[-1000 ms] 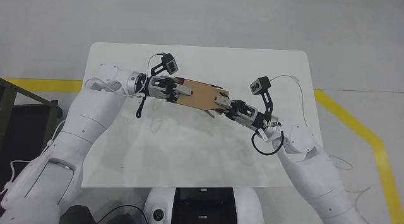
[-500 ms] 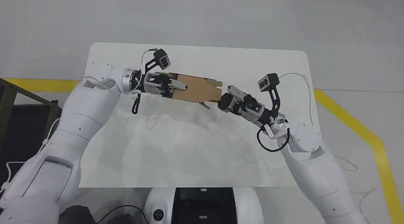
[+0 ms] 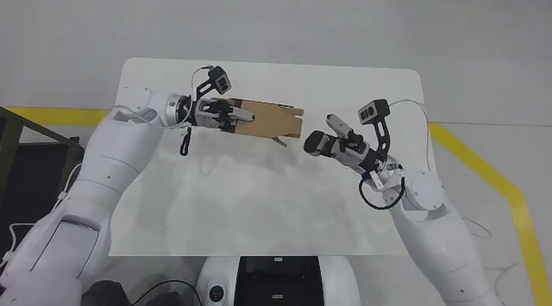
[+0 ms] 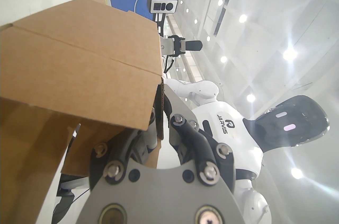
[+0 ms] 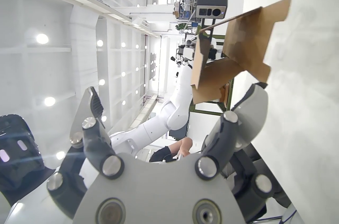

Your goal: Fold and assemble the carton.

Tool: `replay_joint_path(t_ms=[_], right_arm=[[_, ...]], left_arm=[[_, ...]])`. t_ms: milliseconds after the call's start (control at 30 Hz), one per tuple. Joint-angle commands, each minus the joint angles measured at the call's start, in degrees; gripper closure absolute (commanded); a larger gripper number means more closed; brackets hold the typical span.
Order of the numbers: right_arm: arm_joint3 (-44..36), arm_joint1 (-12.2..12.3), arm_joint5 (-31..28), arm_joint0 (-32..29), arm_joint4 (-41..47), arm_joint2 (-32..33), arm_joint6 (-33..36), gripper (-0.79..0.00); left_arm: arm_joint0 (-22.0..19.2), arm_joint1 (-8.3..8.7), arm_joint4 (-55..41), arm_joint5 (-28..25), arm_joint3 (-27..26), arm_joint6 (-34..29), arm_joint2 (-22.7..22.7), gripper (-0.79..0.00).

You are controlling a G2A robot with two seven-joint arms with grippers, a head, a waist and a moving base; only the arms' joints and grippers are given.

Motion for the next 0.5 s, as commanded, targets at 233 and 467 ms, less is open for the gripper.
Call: replay_joint_path(t_ms=[233,467], right_arm=[[2.47,-0.31,0.08,1.11,-0.7,-0.47,-2.28,-0.785],[2.58,-0.64,-2.2,1.2,1.4,-0.49,-2.77,-0.785]], left_arm=[[0.37,-0.14,-0.99,0.89,-0.37,-0.75,-0.82,0.0],[0.76,-0.08,-0.29,1.05,-0.8,-0.75,-0.37,0.0]])
